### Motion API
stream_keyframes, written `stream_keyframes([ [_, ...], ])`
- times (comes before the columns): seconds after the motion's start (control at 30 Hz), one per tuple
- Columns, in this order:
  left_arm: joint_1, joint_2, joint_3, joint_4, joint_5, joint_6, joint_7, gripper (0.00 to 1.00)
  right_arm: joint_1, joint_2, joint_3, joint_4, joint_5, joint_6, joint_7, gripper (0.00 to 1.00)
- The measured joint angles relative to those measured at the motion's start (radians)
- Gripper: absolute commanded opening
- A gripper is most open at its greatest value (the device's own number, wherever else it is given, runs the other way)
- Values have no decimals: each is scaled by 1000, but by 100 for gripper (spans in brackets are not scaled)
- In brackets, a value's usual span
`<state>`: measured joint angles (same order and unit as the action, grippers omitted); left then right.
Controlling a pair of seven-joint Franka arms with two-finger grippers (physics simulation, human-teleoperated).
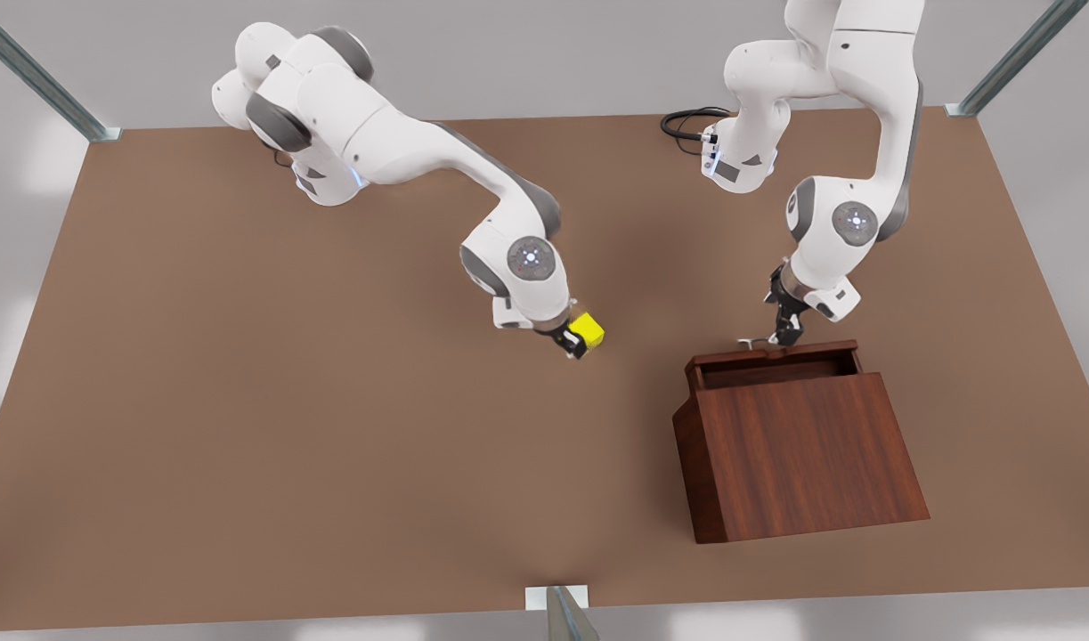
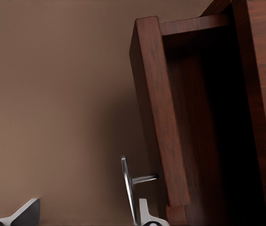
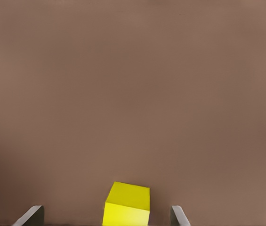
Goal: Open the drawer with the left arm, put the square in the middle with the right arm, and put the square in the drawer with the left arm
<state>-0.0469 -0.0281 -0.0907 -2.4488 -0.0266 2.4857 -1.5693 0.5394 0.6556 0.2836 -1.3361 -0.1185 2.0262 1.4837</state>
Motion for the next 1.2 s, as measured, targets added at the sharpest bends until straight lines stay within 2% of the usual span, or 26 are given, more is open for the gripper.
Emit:
stream_keyframes([
  [0.1,-20,-7,0,-6,0,-14,-3,100,-228,-154,3,-41,44,-232,-473,100],
  [0.23,-45,-16,0,-6,0,-32,-18,100,-575,-379,2,-226,85,-320,-1023,100],
  [0.37,-49,-27,0,-6,0,-44,-29,100,-732,-425,-7,-148,84,-430,-1327,100],
  [0.43,-48,-30,0,-6,0,-50,-30,100,-737,-446,-25,-95,86,-535,-1334,100],
  [0.6,-60,-29,0,-6,0,-56,-37,100,-731,-454,-14,-99,119,-478,-1415,100],
  [0.67,-63,-30,0,-6,0,-63,-37,100,-738,-353,1,8,120,-469,-1371,100],
  [0.73,-59,-34,0,-6,0,-75,-37,100,-691,-312,6,49,109,-469,-1303,100],
  [0.87,-61,-49,0,-6,0,-94,-37,100,-684,-419,6,-134,71,-355,-1311,100],
  [1.2,-70,-50,0,-9,0,-104,-54,100,-690,-415,4,-141,74,-363,-1315,100],
])
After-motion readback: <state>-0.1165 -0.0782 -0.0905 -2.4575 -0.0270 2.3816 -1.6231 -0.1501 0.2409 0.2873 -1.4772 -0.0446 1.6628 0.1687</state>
